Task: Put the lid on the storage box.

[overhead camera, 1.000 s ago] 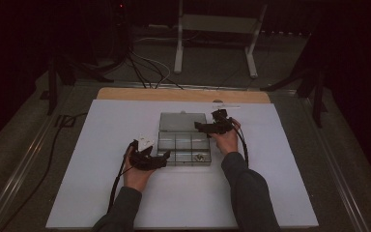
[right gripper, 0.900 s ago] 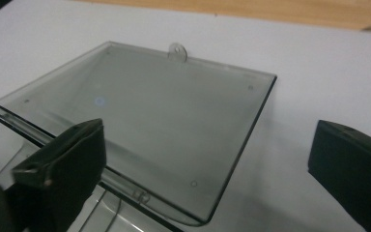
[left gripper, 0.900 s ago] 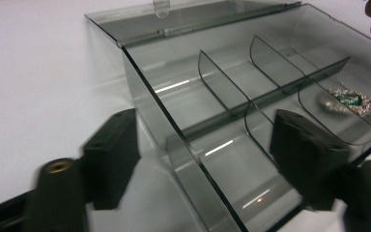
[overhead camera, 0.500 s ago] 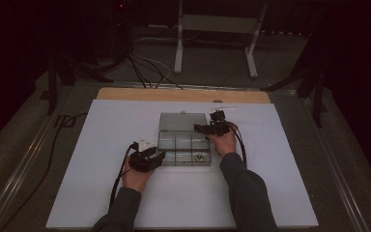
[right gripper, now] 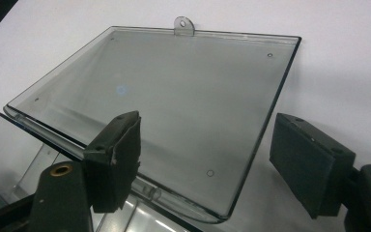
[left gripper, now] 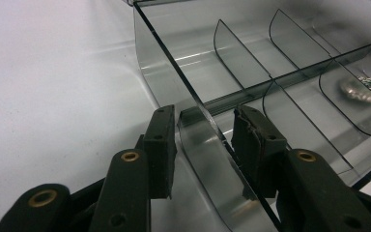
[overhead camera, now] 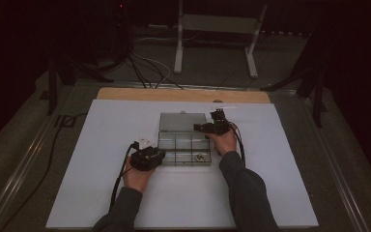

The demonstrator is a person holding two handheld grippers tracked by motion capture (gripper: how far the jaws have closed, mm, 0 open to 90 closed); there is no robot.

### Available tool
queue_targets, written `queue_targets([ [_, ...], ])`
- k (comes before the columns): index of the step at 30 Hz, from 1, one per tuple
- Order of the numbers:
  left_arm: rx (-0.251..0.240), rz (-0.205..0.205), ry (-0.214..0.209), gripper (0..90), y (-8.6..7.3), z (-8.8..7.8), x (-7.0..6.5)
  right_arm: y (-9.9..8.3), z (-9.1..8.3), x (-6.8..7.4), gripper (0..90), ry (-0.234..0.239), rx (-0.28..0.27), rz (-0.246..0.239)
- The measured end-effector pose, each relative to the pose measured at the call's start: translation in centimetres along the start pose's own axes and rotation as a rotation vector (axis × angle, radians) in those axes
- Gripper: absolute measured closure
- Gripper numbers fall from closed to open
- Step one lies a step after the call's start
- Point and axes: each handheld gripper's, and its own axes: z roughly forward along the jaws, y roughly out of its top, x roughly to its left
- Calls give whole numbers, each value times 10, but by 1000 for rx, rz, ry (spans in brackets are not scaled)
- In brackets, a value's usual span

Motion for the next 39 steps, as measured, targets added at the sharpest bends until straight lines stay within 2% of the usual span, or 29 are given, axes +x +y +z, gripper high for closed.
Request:
queue_targets([
  [7, 7, 4, 8, 642, 1, -1, -1, 2, 3, 0, 247, 26, 34, 41],
  [9, 10, 7, 10, 644, 1, -1, -2, 3, 2, 0, 259, 23, 45, 53],
  [12, 14, 9, 14, 647, 1, -1, -2, 3, 2, -2, 288, 49, 50, 90],
  [16, 20, 21, 20, 650, 2, -2, -2, 2, 1, -1, 327, 47, 44, 106],
  [19, 20, 21, 22, 652, 2, -2, -3, 3, -3, -2, 432, 25, 10, 113],
  [26, 24, 28, 30, 655, 2, -2, -4, 4, -10, -4, 556, 18, -41, 129],
  [31, 28, 27, 37, 661, 3, -2, -4, 4, -17, -4, 639, 26, -95, 113],
  [39, 32, 36, 45, 669, 3, -2, -4, 1, -25, -4, 699, 49, -167, 74],
])
